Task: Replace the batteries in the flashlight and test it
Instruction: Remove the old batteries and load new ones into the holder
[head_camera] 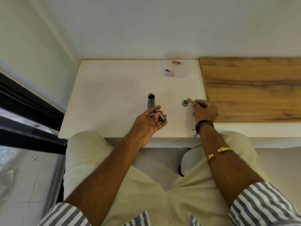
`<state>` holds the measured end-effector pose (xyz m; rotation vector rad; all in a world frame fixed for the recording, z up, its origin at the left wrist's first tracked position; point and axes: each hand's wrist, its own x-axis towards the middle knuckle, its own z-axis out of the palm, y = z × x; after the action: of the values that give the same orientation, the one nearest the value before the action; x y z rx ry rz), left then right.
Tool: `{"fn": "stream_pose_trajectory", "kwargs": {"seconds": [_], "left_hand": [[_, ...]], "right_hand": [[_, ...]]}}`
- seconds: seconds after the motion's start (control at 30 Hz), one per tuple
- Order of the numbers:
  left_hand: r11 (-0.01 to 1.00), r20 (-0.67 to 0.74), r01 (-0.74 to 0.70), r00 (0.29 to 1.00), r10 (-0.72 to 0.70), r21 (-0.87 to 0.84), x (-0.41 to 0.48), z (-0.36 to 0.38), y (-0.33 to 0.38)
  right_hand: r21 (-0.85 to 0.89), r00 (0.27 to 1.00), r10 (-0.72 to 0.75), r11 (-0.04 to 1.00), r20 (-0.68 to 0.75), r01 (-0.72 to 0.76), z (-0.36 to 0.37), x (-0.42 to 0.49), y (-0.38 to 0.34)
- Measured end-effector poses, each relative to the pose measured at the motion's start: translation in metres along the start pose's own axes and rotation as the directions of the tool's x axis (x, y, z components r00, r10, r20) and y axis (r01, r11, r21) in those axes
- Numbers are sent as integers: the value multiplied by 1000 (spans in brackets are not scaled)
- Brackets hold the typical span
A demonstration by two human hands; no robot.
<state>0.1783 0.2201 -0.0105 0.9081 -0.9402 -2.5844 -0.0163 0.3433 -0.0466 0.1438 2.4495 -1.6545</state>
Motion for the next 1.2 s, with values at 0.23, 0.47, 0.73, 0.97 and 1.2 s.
{"fn": "stream_pose_trajectory", "kwargs": {"seconds": [0.23, 0.47, 0.73, 0.97, 1.2], "left_hand": [[1000, 58, 16, 998, -16, -2, -1, 2, 1], [998, 79, -14, 997, 9, 66, -4, 1, 1], [925, -39, -164, 981, 189, 344, -6, 3, -2], [826, -15, -252, 954, 300, 504, -6, 3, -5], [792, 16, -289, 943, 333, 538, -5, 2, -6]], "right_hand": [[-205, 989, -131, 968, 75, 144, 6, -8, -1], [-157, 989, -135, 977, 51, 142, 0, -17, -11], [49, 866, 21, 997, 500, -53, -6, -74, -38], [37, 759, 154, 973, 633, -228, -3, -97, -43], [81, 713, 178, 946, 679, -314, -4, -96, -42]]}}
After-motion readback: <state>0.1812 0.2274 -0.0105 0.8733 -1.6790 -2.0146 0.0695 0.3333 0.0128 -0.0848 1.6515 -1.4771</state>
